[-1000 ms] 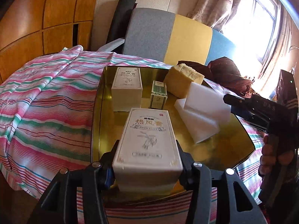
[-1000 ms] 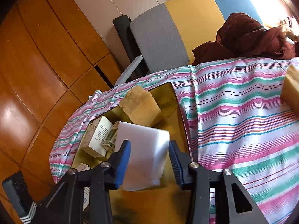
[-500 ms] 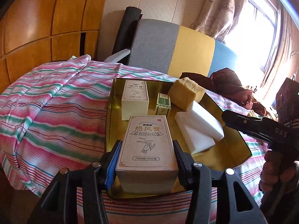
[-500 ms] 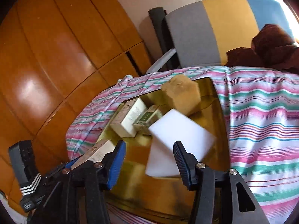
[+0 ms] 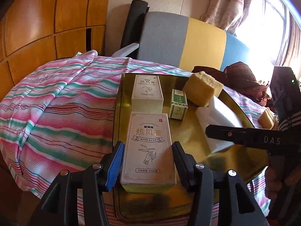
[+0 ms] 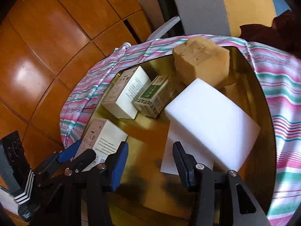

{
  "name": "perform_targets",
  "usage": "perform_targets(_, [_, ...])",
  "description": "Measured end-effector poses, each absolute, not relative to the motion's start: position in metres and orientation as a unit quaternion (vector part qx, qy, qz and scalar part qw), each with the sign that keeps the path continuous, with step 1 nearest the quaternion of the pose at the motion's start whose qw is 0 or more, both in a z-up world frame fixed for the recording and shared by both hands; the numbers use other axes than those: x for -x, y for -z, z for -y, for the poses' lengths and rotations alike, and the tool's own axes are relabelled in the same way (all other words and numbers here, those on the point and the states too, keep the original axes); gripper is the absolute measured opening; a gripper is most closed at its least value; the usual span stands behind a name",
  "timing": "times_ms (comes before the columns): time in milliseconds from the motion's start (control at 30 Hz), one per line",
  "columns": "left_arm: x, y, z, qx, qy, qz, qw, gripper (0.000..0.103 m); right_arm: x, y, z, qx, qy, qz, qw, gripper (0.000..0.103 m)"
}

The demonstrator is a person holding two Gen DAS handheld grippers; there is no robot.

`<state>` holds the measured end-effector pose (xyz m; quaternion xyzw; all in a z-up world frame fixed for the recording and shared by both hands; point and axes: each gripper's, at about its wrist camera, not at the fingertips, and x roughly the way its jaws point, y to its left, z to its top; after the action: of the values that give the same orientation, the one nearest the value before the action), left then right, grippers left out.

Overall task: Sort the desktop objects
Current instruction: 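Carry the box and white sponge into the gold tray and open both tools, then move both open tools back to the remaining items on the bed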

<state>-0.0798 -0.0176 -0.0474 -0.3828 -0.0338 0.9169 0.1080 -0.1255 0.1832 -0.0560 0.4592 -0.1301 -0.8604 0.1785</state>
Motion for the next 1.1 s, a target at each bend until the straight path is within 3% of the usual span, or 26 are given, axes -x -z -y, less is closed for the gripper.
perform_targets(200, [0.098, 0.049, 0.014, 0.384, -0.919, 0.021, 0.09, 0.053, 0.125, 0.052, -0.198, -0.445, 0.871, 0.131, 0.162, 0.051])
perform_targets(600, [0.134, 0.05, 0.008, 0.41, -0.91, 0.014, 0.061, 0.053, 0.078, 0.028, -0.213, -0.37, 0.889, 0.163, 0.215, 0.057])
perform_targets(933, [0.158, 0.049, 0.0, 0.437, -0.898, 0.018, 0.038, 0.053, 0.032, 0.013, -0.253, -0.326, 0.911, 0.172, 0.184, 0.059])
perform_targets(1100, [0.149, 0.042, -0.003, 0.41, -0.911, 0.016, 0.042, 0.055, 0.01, 0.021, -0.292, -0.319, 0.917, 0.192, 0.146, 0.067])
